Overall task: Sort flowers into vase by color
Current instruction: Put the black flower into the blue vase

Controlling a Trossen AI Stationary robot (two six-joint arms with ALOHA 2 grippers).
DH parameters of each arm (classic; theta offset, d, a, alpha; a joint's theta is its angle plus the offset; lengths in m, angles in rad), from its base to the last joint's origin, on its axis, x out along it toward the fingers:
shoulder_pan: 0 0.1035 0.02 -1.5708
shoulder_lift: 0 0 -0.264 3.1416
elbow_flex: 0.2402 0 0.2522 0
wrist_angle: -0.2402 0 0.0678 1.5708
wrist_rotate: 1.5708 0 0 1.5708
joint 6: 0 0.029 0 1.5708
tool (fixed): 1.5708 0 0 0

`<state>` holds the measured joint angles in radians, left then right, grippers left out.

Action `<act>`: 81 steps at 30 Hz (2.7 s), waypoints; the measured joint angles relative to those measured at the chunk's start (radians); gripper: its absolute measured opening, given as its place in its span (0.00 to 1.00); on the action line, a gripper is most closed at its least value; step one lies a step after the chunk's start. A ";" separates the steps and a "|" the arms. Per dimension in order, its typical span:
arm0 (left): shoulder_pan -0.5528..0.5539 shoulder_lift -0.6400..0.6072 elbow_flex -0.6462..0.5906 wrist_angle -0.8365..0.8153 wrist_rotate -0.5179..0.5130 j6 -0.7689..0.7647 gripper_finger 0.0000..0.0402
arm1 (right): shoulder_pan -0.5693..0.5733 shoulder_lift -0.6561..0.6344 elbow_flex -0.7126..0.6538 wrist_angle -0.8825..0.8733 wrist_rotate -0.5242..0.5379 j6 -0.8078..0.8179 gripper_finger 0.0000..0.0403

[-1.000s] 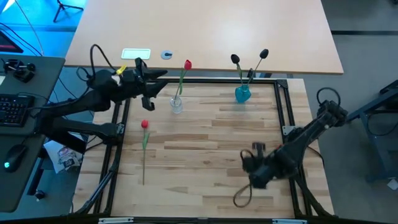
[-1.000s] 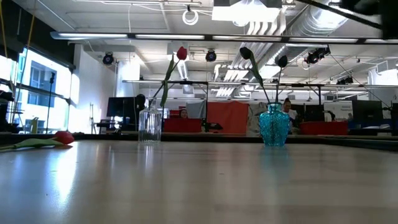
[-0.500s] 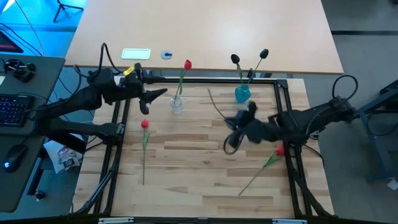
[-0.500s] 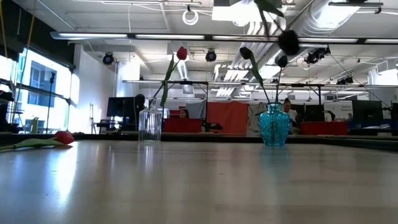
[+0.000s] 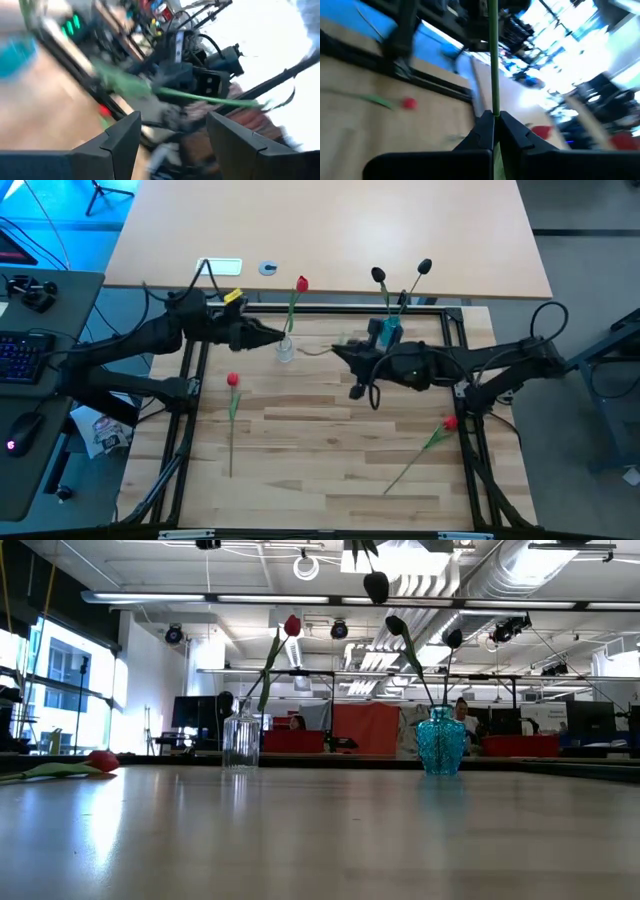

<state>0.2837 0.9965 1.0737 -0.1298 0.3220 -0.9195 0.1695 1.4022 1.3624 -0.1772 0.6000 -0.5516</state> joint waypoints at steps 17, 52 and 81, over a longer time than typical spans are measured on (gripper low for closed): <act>0.020 0.139 0.000 0.232 0.263 -0.524 0.53 | -0.014 0.122 0.163 -0.023 0.076 -0.696 0.00; 0.019 0.282 -0.001 0.463 0.324 -0.647 0.53 | -0.008 0.168 0.199 -0.016 0.106 -0.779 0.00; 0.014 0.283 -0.001 0.389 0.276 -0.560 0.08 | -0.013 0.169 0.199 -0.022 0.083 -0.792 0.00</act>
<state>0.2981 1.2793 1.0729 0.2596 0.5980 -1.4796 0.1570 1.5707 1.5612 -0.1989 0.6830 -1.3434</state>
